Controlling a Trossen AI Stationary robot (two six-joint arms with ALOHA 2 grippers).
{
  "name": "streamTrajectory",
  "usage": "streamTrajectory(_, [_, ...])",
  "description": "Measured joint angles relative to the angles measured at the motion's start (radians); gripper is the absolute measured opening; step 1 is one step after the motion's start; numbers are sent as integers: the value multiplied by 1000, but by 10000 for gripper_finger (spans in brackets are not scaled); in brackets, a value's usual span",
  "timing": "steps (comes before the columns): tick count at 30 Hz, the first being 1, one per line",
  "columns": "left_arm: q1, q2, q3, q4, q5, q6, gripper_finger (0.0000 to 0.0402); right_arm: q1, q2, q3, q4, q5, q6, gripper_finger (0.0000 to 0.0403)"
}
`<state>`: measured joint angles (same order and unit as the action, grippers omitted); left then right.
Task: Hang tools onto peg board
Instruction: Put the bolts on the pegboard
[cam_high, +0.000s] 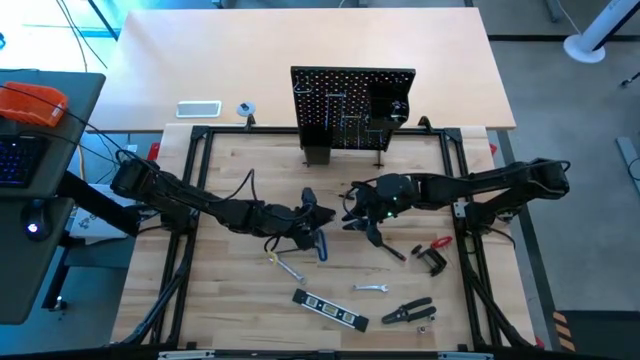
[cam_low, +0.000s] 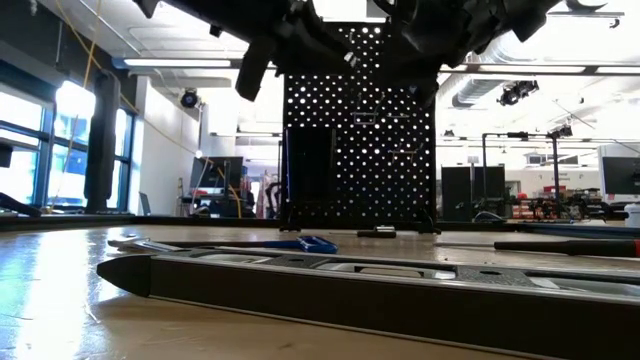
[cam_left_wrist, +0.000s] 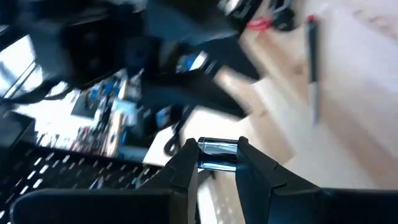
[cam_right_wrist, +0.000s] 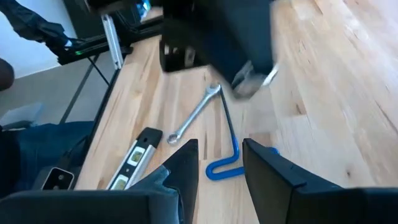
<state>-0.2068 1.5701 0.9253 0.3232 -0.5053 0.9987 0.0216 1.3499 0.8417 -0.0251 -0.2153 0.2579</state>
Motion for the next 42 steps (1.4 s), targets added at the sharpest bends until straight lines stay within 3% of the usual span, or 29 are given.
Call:
streamTrajectory(9, [82,-111,0,-95,-118,-58,69,2,1,-2,-63,43,12,119])
streamTrajectory(15, [197,-175,1,-119,-101,-131,69,18,2,-2,-69,64,12,119])
streamTrajectory(30, [546,-169,2,-139,254,-415,69,43,3,-6,-154,225,3,119])
streamTrajectory(42, [704,-118,2,-114,494,-615,69,43,3,-6,-166,299,-5,119])
